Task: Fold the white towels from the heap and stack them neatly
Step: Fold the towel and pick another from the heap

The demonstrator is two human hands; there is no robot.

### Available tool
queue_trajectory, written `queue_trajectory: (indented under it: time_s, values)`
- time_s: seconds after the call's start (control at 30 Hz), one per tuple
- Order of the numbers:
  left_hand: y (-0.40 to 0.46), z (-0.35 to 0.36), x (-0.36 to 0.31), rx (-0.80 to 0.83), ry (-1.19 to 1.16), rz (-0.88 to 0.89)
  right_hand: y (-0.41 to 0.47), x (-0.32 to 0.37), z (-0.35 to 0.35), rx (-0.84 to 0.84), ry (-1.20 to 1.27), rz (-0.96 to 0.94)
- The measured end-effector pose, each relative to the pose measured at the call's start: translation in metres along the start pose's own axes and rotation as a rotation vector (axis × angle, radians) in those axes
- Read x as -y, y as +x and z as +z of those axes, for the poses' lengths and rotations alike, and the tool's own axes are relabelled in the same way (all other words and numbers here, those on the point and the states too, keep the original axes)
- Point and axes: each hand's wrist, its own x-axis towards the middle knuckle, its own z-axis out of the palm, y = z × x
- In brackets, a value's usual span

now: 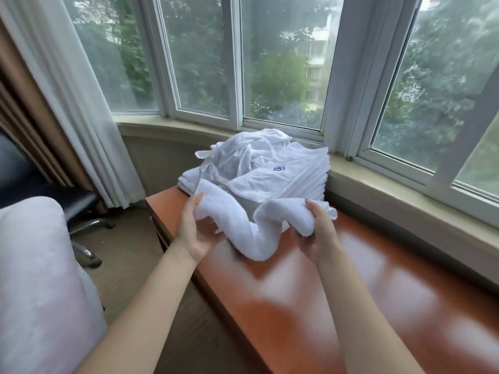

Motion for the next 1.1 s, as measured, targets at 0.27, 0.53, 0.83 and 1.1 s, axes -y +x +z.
queue_trajectory:
  time_s: [0.27,0.53,0.83,1.1]
  values:
    - [0.095,0.005,-0.063,-0.046,0.071,0.089,0.092,0.010,0.081,0.101,0.063,0.060]
    - [0.195,-0.011,-0.098,-0.015,0.090,0.062,0.170,-0.001,0.141,0.125,0.075,-0.025]
    - [0.318,-0.053,-0.163,0.195,0.090,-0.178,0.249,-0.047,0.223,-0.033,0.095,-0.205]
    - [0.418,-0.061,-0.187,0.279,0.169,-0.262,0.305,-0.057,0.268,-0.212,0.093,-0.310]
